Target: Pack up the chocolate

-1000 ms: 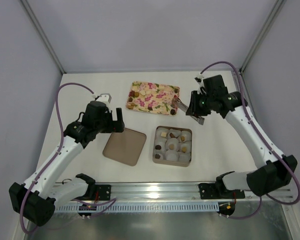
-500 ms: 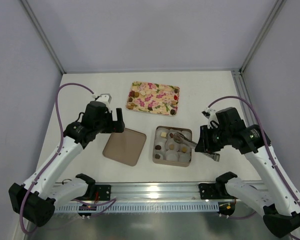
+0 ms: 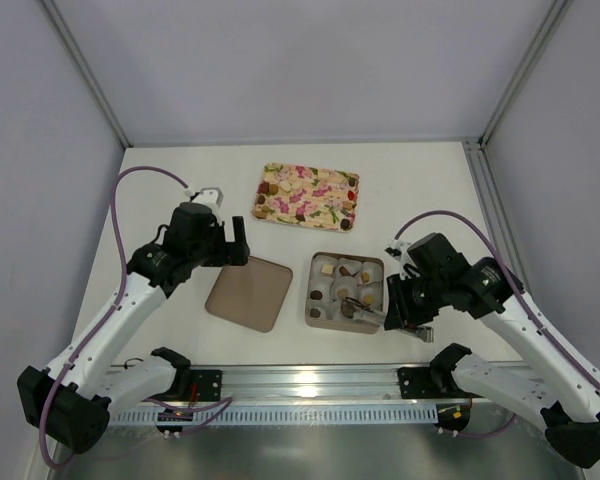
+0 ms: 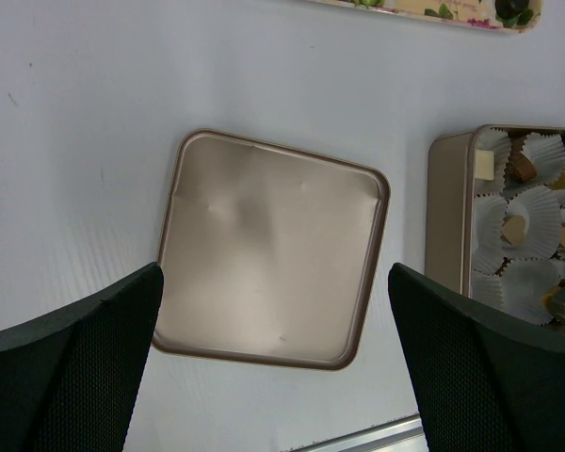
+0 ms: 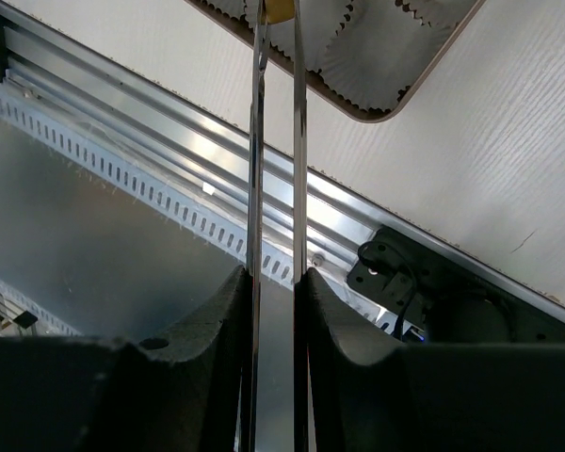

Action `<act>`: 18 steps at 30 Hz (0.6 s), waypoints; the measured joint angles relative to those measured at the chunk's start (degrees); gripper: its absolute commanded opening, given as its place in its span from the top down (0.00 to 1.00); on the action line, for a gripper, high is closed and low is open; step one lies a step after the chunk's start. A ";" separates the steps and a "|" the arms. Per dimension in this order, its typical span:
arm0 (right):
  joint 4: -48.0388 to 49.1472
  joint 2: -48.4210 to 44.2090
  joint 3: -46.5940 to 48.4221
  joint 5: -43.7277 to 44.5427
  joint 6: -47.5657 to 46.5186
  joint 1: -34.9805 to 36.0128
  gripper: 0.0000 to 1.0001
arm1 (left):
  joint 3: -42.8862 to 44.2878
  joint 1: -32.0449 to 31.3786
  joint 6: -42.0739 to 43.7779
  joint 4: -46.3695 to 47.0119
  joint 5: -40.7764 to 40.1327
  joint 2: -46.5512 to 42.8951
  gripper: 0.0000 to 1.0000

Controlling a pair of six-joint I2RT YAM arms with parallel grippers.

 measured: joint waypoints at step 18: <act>1.79 0.98 -2.40 1.22 1.20 1.29 0.71 | 0.00 0.00 0.00 0.02 -0.02 0.02 0.00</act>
